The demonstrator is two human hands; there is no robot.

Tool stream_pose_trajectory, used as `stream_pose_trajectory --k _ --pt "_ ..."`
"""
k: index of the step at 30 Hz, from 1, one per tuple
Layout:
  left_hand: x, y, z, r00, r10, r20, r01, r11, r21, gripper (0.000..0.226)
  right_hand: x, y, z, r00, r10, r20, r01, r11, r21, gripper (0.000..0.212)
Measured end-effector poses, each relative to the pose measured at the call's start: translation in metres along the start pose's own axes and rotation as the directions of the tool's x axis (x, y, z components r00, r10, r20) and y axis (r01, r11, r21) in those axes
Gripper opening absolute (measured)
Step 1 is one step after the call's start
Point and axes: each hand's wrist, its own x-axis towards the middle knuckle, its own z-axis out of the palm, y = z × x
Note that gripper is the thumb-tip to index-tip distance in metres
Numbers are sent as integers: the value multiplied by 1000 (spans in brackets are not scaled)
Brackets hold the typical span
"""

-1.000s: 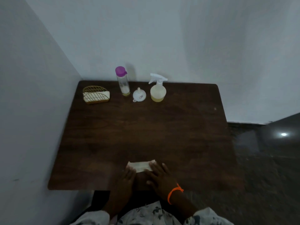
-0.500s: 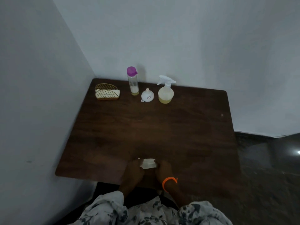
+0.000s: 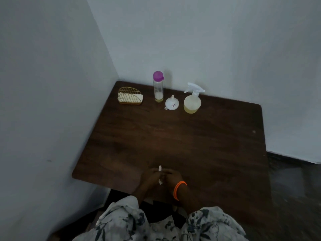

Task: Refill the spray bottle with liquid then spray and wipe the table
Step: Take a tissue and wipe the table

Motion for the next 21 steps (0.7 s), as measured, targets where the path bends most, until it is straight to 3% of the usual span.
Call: stream_pose_trajectory --k 4,7,12,16,21 --pt "17 25 -15 999 33 29 -32 998 -48 24 -5 -24 -6 993 10 122 -48 950 308 36" --pt "31 65 -21 994 -4 105 23 983 -182 8 -11 -56 -26 997 -36 71 -3 874 486 31" --pt "39 144 7 956 82 282 14 946 -323 23 -17 -105 -92 971 -113 -210 186 909 373 14" --pt "30 195 56 907 139 399 -8 950 -313 15 -33 -127 -150 963 -142 -230 231 872 431 24" --pt "12 236 127 883 163 441 -46 963 -265 17 -45 -125 -222 869 -169 -466 337 891 306 36"
